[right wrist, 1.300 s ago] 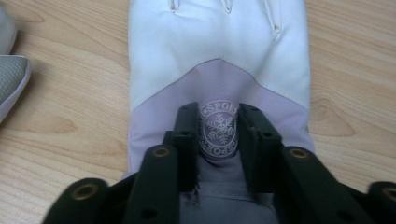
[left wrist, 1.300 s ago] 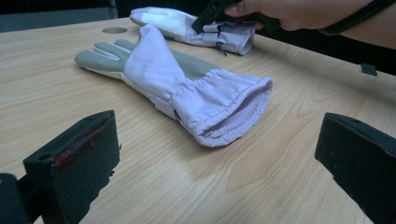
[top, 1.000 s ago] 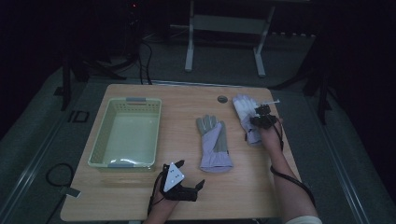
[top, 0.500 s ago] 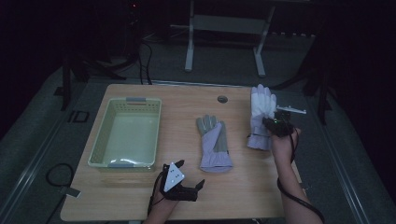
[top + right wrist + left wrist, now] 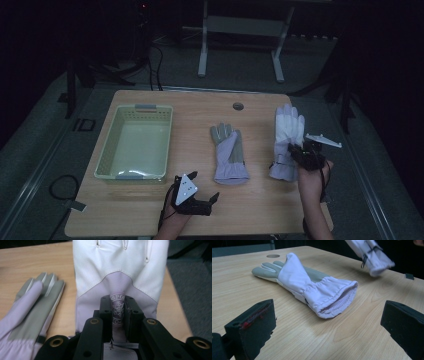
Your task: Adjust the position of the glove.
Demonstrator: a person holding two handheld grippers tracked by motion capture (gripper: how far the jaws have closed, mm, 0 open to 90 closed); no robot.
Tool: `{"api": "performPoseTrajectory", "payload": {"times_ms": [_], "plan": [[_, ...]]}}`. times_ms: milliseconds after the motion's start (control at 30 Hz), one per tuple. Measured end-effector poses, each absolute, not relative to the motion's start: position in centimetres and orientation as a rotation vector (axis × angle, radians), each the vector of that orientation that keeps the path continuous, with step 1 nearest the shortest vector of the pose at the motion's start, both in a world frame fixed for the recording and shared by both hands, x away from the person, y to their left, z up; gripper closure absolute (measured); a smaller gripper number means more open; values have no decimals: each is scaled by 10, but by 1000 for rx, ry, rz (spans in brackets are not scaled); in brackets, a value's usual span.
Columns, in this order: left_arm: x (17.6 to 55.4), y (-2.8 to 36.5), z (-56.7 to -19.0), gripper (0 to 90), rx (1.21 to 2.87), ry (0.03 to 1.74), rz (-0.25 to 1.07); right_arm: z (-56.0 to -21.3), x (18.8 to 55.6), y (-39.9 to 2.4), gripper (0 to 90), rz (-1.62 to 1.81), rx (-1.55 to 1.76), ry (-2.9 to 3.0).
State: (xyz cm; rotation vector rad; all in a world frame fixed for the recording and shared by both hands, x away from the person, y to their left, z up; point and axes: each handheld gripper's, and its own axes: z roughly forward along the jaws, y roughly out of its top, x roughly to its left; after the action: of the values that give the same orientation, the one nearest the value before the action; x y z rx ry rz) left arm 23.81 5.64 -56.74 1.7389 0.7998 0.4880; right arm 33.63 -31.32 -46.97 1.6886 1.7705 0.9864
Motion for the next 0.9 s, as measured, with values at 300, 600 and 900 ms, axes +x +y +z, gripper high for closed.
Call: {"api": "performPoseTrajectory", "payload": {"times_ms": [300, 600, 900], "plan": [[239, 57, -568, 0, 1735, 799, 483, -503, 348, -310, 784, 894, 1751, 1815], [238, 57, -567, 0, 1739, 795, 483, -529, 379, -304, 691, 799, 1734, 1915], [238, 57, -567, 0, 1738, 794, 482, -511, 382, -319, 548, 889, 1677, 1971]]}}
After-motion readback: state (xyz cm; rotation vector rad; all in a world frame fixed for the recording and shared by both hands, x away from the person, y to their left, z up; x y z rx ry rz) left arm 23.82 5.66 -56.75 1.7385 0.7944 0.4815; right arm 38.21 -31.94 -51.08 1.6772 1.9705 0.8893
